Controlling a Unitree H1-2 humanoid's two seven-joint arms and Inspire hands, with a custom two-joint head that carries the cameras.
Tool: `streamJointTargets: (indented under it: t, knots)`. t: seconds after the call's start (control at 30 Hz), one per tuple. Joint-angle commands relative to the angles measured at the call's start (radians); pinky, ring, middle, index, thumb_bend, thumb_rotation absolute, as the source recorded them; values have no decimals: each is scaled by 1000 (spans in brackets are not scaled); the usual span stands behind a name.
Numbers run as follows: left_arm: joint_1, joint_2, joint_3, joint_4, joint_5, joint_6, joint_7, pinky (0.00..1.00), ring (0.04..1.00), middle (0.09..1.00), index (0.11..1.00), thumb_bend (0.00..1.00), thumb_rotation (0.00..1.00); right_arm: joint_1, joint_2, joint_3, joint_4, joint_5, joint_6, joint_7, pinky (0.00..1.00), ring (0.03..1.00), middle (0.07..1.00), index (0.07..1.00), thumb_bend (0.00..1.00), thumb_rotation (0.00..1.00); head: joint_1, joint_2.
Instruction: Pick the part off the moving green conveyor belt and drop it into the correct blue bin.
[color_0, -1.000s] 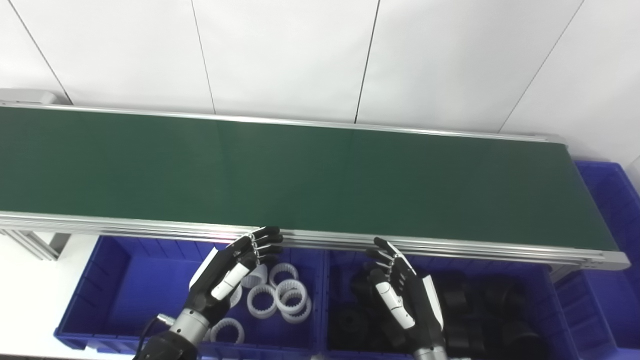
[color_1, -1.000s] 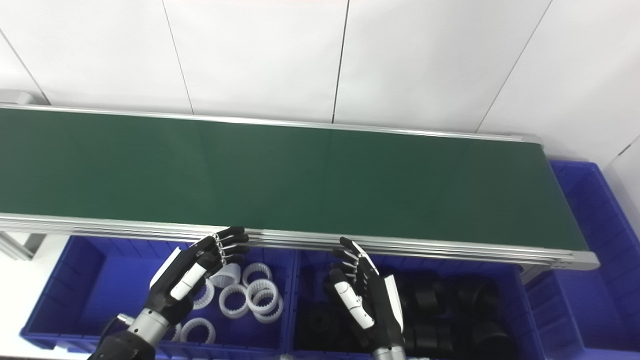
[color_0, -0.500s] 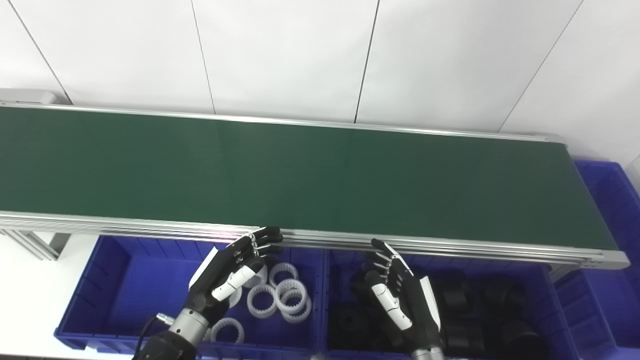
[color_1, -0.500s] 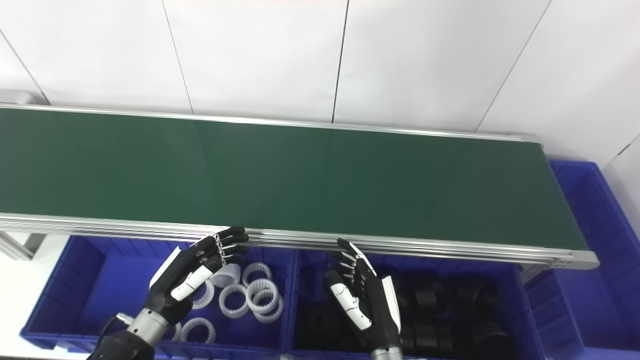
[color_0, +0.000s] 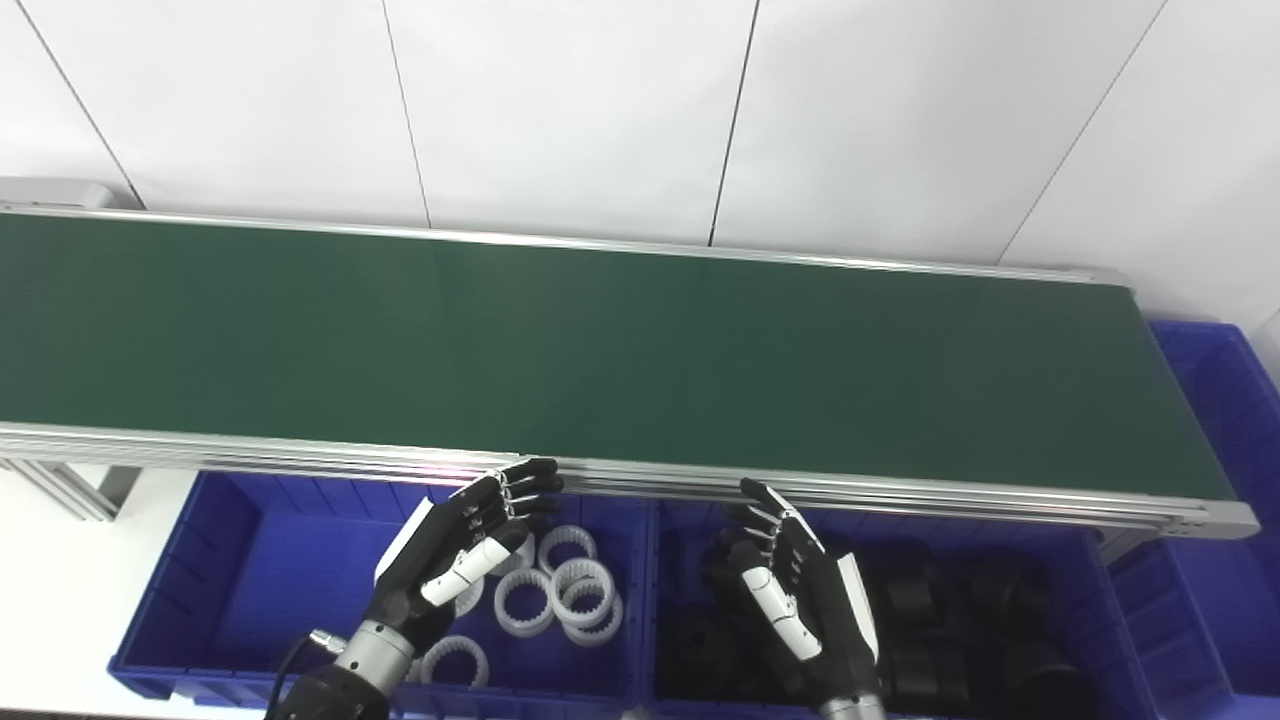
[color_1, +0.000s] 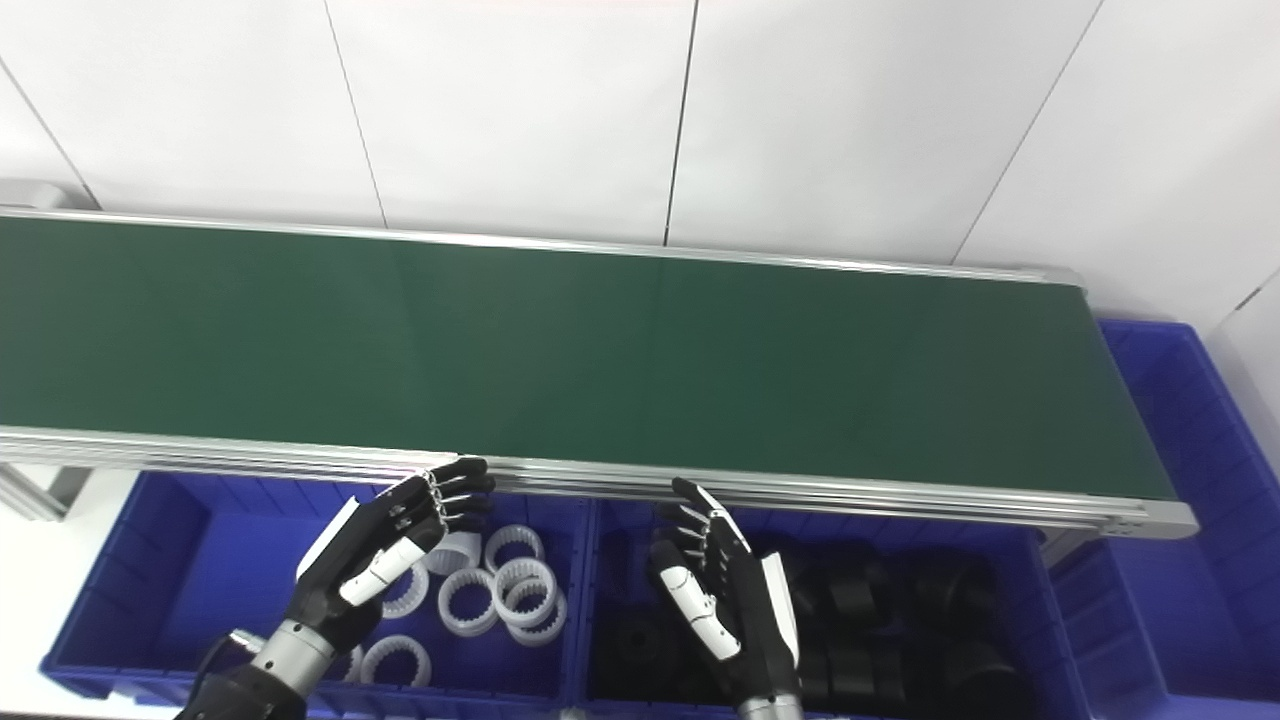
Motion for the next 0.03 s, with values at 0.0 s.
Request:
streamJointTargets:
  t: [0.0]
  knots:
    - [-20, 15, 4, -22, 4, -47, -14, 720, 745, 789, 784, 803, 611, -11, 10, 4, -24, 1, -58, -6, 641, 723, 783, 868, 594, 752, -16, -2]
